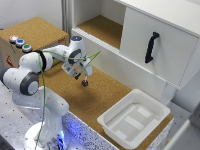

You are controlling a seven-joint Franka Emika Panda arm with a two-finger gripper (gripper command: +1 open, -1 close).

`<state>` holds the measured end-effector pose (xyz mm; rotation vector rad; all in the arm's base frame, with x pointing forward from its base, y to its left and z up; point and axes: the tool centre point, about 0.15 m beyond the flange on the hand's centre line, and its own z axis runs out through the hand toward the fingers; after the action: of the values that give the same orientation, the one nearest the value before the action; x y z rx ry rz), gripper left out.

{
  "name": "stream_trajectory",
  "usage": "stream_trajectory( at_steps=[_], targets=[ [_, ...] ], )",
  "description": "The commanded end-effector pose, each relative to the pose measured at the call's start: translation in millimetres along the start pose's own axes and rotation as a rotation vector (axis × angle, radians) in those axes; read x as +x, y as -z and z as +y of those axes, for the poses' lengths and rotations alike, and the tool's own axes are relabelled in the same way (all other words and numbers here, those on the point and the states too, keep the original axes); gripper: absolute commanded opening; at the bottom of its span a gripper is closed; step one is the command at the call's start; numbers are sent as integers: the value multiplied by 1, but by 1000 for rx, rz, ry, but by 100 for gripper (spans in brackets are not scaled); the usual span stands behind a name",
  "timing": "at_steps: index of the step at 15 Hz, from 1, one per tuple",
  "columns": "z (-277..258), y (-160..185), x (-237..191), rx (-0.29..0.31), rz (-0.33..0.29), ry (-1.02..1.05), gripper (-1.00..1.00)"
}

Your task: Go towards the purple block and lift it

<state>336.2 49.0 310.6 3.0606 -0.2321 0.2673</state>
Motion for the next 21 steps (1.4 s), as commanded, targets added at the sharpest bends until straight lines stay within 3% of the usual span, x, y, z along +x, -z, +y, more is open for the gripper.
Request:
stream_trajectory(
  at_steps=[1,8,9,12,14,21],
  targets=[
    [-4,3,0,-52,-21,-14,100],
    [-4,3,0,-52,-21,-14,100],
    [-2,-1,0,-23,26,-21,100],
    [7,6,-5,-39,54,-301,100],
    [1,6,-14,-47,50,-345,100],
    [-24,-13,-41,-3,-11,-102,100]
  ],
)
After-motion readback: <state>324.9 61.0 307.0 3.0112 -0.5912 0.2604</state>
